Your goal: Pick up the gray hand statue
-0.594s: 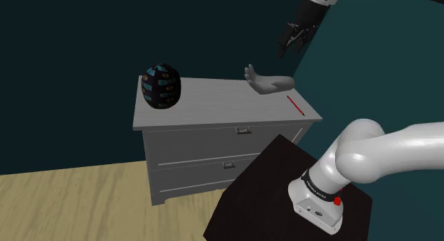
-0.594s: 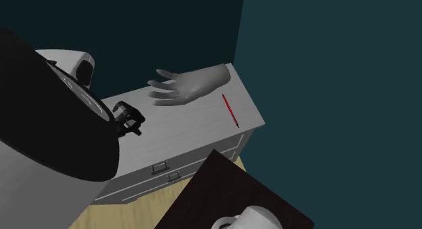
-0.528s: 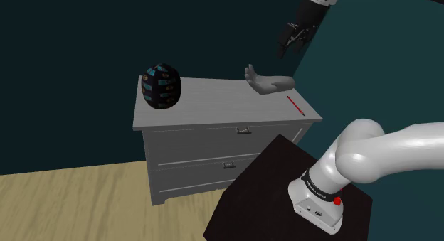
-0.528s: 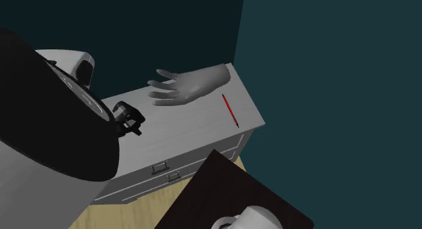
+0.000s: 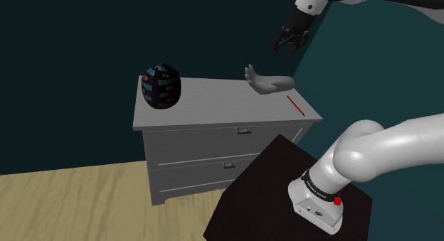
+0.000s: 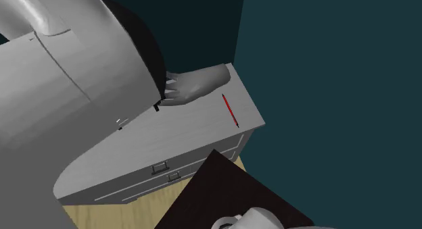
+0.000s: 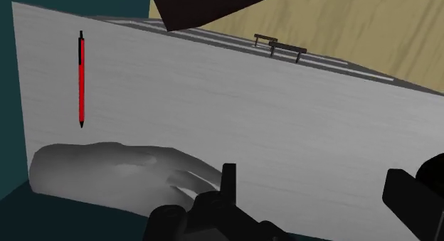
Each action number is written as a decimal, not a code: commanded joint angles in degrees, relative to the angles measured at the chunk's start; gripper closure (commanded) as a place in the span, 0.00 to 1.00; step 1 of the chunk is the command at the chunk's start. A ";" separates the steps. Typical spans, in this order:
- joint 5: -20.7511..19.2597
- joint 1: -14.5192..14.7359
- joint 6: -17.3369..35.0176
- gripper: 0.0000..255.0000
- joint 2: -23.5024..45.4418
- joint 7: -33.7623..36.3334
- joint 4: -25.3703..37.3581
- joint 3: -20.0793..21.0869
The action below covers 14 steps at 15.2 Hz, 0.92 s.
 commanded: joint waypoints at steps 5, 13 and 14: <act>2.19 -3.06 6.50 0.00 7.22 1.00 0.67 -6.10; 8.20 -6.19 14.06 0.00 18.47 0.08 3.08 -14.70; 9.28 -6.53 14.88 0.00 19.99 -0.22 3.46 -15.76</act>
